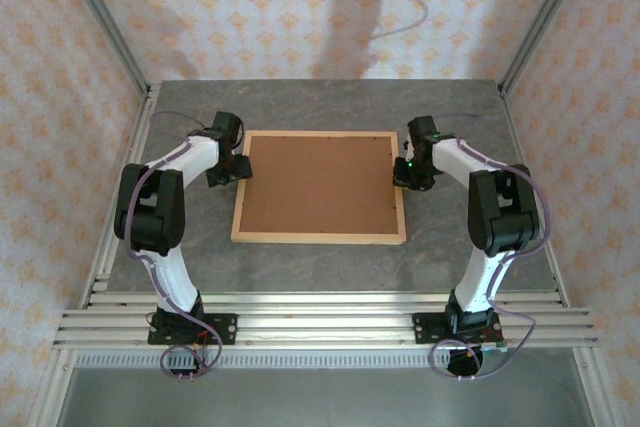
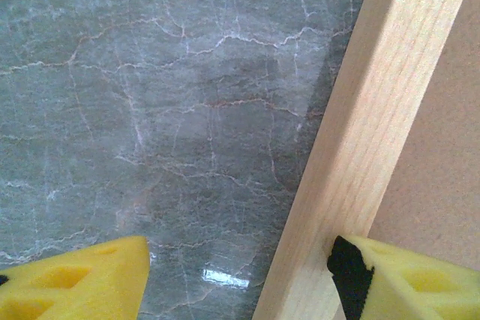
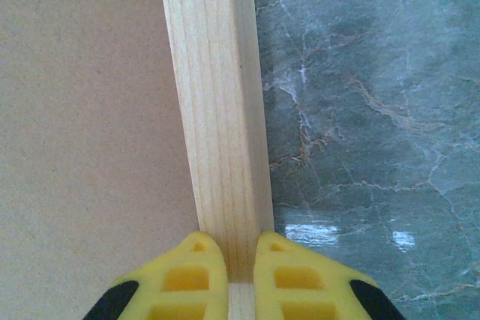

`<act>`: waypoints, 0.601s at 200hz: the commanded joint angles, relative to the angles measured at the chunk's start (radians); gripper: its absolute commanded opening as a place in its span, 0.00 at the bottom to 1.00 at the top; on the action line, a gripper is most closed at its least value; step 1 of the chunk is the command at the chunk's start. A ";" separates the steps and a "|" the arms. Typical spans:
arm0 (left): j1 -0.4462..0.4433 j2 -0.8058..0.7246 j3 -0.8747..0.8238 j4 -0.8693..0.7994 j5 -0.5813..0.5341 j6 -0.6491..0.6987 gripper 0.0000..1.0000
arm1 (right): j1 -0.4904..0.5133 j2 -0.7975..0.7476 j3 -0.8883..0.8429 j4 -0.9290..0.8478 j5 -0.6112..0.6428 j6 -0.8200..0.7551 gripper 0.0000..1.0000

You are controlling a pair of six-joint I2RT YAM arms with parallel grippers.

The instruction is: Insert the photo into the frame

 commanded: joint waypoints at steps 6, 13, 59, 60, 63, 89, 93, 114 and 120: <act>-0.033 0.040 0.011 -0.036 0.029 0.021 0.70 | 0.001 0.069 -0.006 -0.010 0.014 -0.006 0.09; -0.038 0.074 0.011 -0.035 0.034 0.021 0.70 | 0.000 0.069 -0.006 -0.011 0.013 -0.006 0.09; -0.064 0.130 0.014 -0.039 0.086 0.029 0.69 | 0.000 0.069 -0.005 -0.014 0.000 -0.007 0.09; -0.065 0.131 0.014 -0.040 0.088 0.030 0.69 | 0.001 0.069 -0.005 -0.014 -0.001 -0.007 0.09; -0.067 0.135 0.015 -0.043 0.089 0.032 0.69 | 0.001 0.068 -0.005 -0.015 -0.002 -0.007 0.09; -0.092 0.170 0.026 -0.078 0.098 0.046 0.68 | 0.001 0.069 -0.004 -0.013 -0.014 -0.007 0.09; -0.097 0.174 0.025 -0.081 0.100 0.047 0.68 | 0.000 0.068 -0.004 -0.013 -0.016 -0.007 0.09; -0.110 0.194 0.025 -0.096 0.114 0.045 0.68 | 0.002 0.071 -0.005 -0.011 -0.026 -0.005 0.08; -0.114 0.200 0.025 -0.098 0.114 0.046 0.68 | 0.002 0.072 -0.006 -0.012 -0.026 -0.005 0.08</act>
